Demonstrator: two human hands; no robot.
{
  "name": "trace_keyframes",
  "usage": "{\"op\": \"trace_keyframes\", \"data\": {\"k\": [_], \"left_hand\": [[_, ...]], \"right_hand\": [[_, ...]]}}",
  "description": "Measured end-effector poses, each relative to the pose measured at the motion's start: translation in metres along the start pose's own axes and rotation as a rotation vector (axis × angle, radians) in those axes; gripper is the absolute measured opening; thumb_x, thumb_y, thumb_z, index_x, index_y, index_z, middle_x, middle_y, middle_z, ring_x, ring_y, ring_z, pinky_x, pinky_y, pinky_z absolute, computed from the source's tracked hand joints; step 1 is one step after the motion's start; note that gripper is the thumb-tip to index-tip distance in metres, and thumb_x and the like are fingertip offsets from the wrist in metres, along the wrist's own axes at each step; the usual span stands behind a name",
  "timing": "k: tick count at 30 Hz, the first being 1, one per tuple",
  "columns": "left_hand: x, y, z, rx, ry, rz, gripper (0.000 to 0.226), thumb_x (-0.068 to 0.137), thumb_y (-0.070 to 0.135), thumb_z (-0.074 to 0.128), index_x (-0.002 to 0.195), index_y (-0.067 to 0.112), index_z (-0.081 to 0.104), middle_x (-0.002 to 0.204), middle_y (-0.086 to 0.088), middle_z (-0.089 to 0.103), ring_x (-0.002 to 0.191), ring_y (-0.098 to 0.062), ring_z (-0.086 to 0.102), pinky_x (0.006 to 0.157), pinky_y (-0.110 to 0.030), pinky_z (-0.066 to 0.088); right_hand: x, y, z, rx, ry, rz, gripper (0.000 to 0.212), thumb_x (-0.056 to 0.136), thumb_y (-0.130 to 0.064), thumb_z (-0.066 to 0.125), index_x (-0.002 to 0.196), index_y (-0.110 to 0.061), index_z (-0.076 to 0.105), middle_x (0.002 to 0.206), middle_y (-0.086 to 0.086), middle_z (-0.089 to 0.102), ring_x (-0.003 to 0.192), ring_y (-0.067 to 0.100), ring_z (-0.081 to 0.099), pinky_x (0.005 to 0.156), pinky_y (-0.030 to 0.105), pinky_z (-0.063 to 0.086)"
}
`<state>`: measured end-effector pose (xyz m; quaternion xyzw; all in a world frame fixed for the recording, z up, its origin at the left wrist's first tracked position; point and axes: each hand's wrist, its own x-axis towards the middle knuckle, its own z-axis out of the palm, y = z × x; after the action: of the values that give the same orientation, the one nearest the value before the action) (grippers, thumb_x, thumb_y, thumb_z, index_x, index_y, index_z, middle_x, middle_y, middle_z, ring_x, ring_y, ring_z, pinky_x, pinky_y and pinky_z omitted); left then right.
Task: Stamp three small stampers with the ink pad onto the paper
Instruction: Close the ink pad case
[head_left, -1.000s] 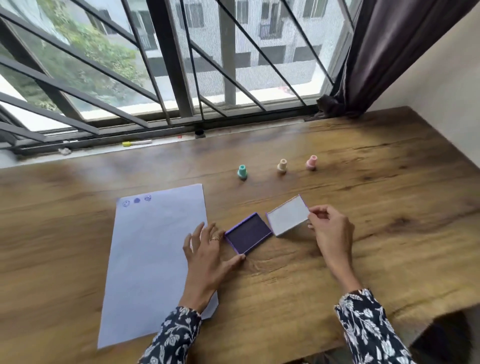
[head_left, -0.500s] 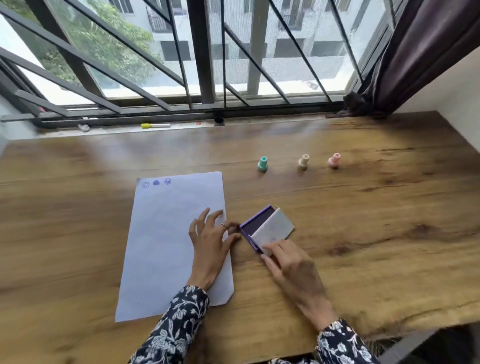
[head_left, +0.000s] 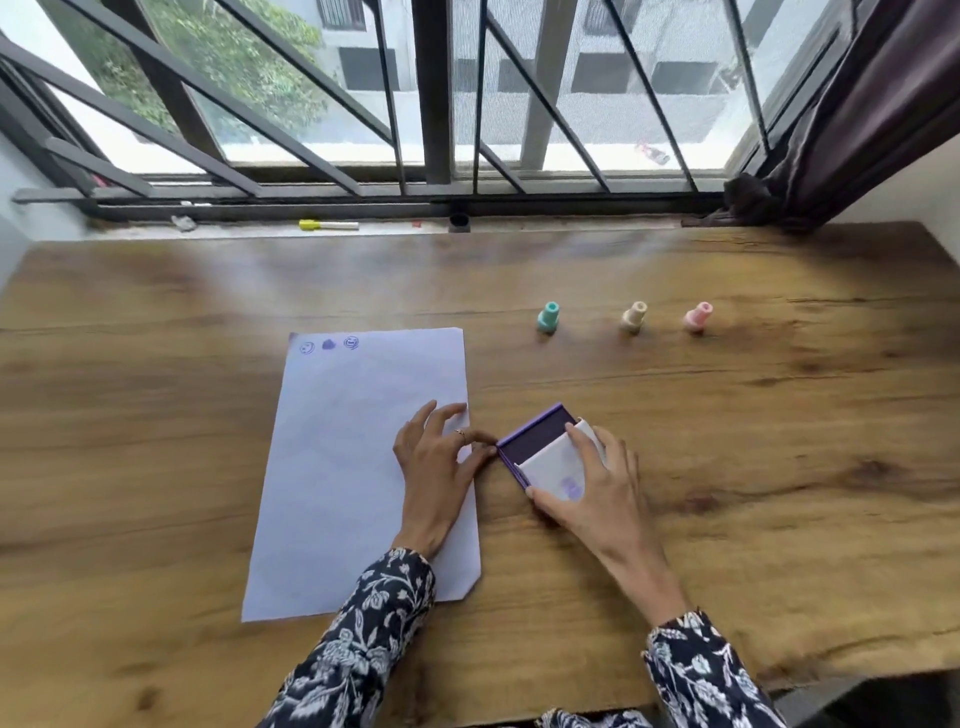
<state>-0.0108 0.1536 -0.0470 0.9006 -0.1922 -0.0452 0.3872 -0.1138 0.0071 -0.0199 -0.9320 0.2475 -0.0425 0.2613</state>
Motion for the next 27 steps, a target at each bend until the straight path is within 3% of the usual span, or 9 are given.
{"op": "trace_keyframes", "data": {"k": [7,27], "left_hand": [[0.001,0.001,0.000,0.009,-0.016,0.012,0.017,0.083,0.035,0.061,0.098,0.043,0.067,0.130,0.005,0.052,0.135,-0.020,0.028,0.103,-0.027,0.007],[0.005,0.009,-0.003,0.088,-0.124,0.034,0.026,0.090,0.027,0.052,0.103,0.046,0.064,0.143,-0.001,0.040,0.139,-0.023,0.018,0.107,-0.031,0.002]], "right_hand": [[-0.008,-0.002,0.005,-0.033,0.027,0.003,0.096,0.058,-0.038,0.081,0.136,-0.007,0.034,0.141,0.012,0.038,0.124,0.029,0.037,0.104,0.034,0.031],[0.028,0.004,-0.002,-0.048,-0.068,-0.088,0.098,0.060,-0.045,0.078,0.139,-0.016,0.028,0.141,0.004,0.037,0.122,0.023,0.037,0.101,0.033,0.034]]}}
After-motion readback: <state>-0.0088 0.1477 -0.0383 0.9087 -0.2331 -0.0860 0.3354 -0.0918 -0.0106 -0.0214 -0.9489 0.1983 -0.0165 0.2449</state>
